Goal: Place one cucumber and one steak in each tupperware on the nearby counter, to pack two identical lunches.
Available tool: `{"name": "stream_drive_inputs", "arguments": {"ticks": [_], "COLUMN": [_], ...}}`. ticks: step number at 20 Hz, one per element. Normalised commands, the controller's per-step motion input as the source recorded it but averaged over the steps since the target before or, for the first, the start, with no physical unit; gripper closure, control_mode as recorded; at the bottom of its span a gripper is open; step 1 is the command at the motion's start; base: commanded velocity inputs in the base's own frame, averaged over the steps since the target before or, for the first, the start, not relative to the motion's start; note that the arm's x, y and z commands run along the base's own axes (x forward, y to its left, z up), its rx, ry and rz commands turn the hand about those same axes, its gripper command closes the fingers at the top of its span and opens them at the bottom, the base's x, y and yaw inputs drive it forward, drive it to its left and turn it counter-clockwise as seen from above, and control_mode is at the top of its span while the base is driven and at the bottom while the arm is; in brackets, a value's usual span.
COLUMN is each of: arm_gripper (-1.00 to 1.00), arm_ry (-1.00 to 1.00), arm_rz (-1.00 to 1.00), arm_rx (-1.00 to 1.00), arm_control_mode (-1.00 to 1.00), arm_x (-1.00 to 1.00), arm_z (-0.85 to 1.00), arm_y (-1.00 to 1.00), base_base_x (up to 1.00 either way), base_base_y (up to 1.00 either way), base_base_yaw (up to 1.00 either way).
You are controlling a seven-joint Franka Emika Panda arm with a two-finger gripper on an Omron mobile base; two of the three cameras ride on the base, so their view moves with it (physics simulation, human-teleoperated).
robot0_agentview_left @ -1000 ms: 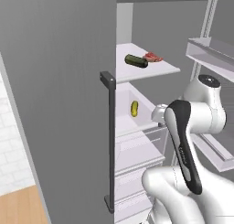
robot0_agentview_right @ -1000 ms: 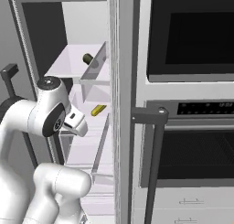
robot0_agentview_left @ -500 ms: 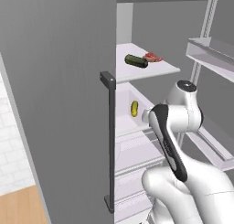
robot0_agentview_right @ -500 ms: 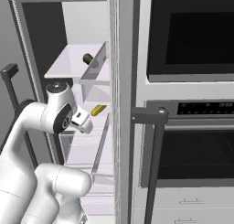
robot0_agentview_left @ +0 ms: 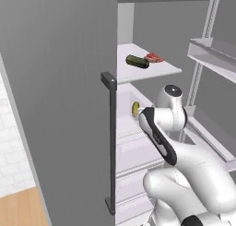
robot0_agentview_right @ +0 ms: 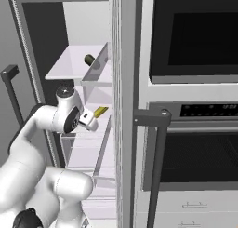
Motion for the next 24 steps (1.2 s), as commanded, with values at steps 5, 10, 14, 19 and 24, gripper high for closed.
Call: {"name": "stream_drive_inputs", "arguments": {"ticks": [5,10,14,19,24], "arm_gripper": [-1.00,-1.00,-1.00,-1.00,-1.00], "arm_ry": [0.01,0.00,0.00,0.00,0.00], "arm_rz": [0.00,0.00,0.00,0.00,0.00], "arm_rx": [0.00,0.00,0.00,0.00,-0.01], "arm_control_mode": [-1.00,-1.00,-1.00,-1.00,-1.00], "arm_x": [0.76,0.68,0.68,0.72,0.70], "arm_z": [-0.10,-0.22,-0.29,-0.30,-0.32], "arm_y": [0.00,0.02,0.00,0.00,0.04], "base_base_x": [0.00,0.00,0.00,0.00,0.00], "base_base_y": [0.00,0.00,0.00,0.00,0.00], "base_base_yaw": [0.00,0.00,0.00,0.00,0.00]}}
